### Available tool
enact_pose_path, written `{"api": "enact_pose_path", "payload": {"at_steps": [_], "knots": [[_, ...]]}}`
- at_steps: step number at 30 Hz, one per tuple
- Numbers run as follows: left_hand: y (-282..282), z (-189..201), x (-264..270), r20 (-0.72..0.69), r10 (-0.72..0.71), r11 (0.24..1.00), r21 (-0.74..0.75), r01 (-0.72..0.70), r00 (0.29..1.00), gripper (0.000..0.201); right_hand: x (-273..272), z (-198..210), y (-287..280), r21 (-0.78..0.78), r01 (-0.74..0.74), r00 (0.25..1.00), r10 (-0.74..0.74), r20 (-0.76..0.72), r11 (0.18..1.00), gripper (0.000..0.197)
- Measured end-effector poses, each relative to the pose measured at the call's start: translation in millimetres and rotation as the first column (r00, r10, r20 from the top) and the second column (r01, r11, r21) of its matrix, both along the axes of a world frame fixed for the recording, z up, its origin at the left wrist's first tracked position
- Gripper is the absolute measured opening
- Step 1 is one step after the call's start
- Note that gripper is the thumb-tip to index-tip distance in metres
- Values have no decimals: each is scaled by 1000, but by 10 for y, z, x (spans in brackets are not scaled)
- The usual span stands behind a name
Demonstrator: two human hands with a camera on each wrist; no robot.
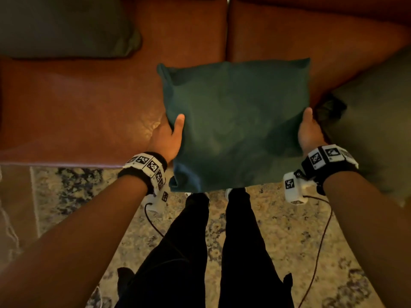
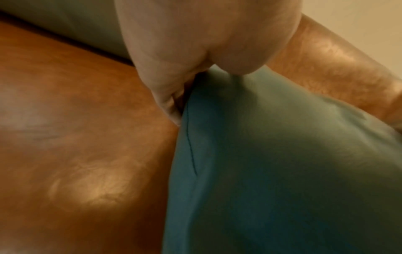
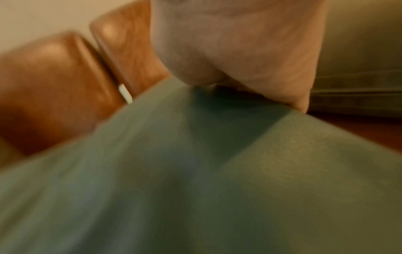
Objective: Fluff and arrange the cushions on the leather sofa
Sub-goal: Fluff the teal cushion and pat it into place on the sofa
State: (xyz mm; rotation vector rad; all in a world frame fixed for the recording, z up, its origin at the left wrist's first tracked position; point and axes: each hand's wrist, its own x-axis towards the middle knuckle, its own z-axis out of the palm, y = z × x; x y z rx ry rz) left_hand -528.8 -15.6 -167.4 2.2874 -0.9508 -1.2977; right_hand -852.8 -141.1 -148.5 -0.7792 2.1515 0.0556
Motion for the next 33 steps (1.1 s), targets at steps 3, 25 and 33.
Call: {"api": "enact_pose_path", "payload": {"at_steps": [3, 25, 33], "knots": [[-166, 276, 14, -41, 51, 997, -58, -53, 998, 59, 66, 250, -139, -48, 28, 996, -24, 82, 998, 79], [567, 758, 323, -466, 215, 976, 133, -173, 858, 47, -425, 730, -179, 263, -227, 754, -1, 656, 937, 85], [523, 396, -214, -362, 224, 949, 292, -118, 905, 70, -385, 342, 48, 153, -373, 761, 208, 615, 915, 68]]}}
